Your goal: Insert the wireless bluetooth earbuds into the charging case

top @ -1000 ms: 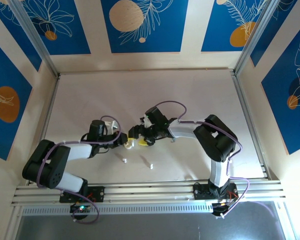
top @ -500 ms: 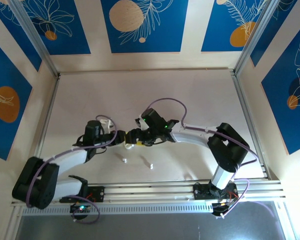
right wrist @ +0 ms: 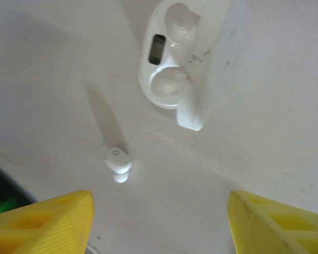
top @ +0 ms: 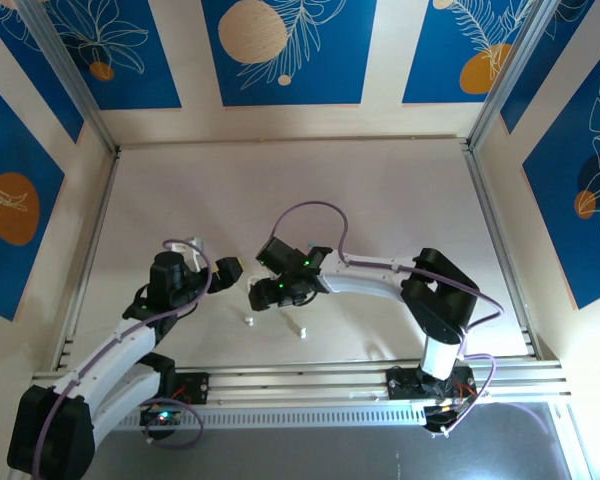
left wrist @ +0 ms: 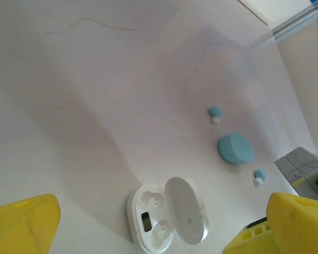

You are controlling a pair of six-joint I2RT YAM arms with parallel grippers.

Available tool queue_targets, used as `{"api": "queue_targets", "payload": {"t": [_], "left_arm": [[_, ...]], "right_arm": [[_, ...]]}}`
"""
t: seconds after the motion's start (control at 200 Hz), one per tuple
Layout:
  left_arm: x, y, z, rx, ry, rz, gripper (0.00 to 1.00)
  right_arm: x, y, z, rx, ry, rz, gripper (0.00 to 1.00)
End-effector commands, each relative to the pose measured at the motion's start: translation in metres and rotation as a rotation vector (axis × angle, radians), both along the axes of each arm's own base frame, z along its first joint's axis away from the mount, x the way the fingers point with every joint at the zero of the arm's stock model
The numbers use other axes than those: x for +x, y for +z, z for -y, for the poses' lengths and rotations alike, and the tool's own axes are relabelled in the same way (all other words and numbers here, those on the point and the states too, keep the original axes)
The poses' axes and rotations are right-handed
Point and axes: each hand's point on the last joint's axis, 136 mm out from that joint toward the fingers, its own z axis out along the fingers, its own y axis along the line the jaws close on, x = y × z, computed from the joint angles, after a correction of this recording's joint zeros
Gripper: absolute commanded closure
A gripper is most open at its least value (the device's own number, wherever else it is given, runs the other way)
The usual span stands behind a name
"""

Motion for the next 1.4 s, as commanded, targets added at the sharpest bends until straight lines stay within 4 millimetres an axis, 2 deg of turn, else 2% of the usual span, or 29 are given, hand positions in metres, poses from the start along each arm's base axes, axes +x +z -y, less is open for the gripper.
{"api": "queue_targets", "payload": {"t": [0.0, 0.17, 0.545, 0.89, 1.391], "left_arm": [[-0.003, -0.014, -0.012, 0.037, 0.047, -0.041, 0.0], [-0.002, -0.015, -0.012, 0.027, 0.045, -0.047, 0.0], [-0.003, -0.015, -0.01, 0.009, 0.038, -0.052, 0.0], [-0.002, -0.014, -0.009, -0.002, 0.033, -0.05, 0.0], [-0.003, -0.014, -0.009, -0.008, 0.032, -0.049, 0.0]], "right_arm": [[0.008, -0.01, 0.014, -0.136, -0.008, 0.052, 0.34], [0.017, -0.017, 0.02, -0.213, -0.027, 0.081, 0.36], [0.032, -0.017, 0.024, -0.265, -0.047, 0.103, 0.37], [0.045, -0.013, 0.03, -0.272, -0.076, 0.11, 0.39], [0.054, -0.002, 0.028, -0.251, -0.085, 0.109, 0.39]]}}
